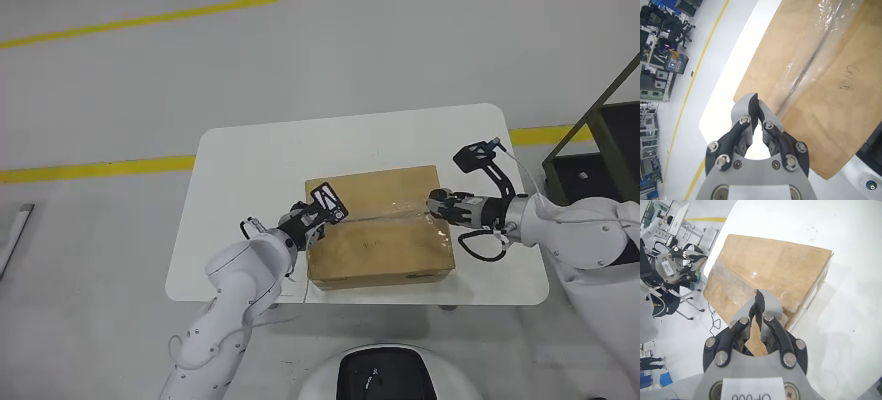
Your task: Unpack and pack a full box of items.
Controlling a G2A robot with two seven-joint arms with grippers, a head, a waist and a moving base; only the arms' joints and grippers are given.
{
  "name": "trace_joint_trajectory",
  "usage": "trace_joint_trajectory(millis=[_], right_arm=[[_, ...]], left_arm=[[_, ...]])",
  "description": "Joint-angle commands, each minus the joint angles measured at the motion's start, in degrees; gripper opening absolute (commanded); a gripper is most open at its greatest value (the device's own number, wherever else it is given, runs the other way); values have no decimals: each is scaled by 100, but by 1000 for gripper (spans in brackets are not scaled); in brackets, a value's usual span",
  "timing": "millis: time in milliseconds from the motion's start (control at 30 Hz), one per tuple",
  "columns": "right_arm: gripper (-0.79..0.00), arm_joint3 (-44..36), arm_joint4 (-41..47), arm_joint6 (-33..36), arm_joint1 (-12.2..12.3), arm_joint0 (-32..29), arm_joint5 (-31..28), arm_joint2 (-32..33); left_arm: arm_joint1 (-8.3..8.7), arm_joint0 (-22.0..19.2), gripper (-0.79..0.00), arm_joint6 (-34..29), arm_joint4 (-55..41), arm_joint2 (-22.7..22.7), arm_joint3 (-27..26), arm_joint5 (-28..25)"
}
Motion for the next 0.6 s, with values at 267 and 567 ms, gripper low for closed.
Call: trace_joint_trajectory(millis=[267, 567], right_arm=[[-785, 83, -31, -24, 33, 55, -28, -103], [-785, 184, -148, -56, 61, 101, -21, -201]], left_arm=[[-61, -237, -785, -2, 18, 378, 375, -159], [-95, -349, -785, -227, 41, 505, 642, -137]])
